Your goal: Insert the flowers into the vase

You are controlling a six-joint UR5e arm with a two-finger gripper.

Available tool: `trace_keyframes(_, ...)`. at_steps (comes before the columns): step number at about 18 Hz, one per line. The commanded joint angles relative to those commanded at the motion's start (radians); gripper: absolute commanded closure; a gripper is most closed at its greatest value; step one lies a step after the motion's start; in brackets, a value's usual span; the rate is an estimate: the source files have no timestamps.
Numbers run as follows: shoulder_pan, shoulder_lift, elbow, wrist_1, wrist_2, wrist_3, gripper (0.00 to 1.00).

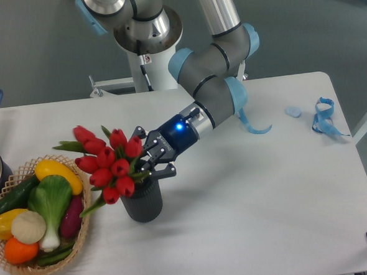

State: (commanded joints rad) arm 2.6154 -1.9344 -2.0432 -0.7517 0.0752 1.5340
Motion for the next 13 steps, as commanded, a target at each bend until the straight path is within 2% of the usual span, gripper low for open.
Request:
trace_keyframes(4,0.008,0.017,-0.002,0.0,0.015,0.002,0.0)
trace_keyframes(7,0.026,0.052,0.0,0.0,0.135,0.002,0.0)
trace_keyframes(11,0.07,0.164,-0.008,-0.005,0.277,-0.008,0.0)
trace_keyframes(13,0.119,0.222,-0.009,-0.008,0.372,-0.009,0.0)
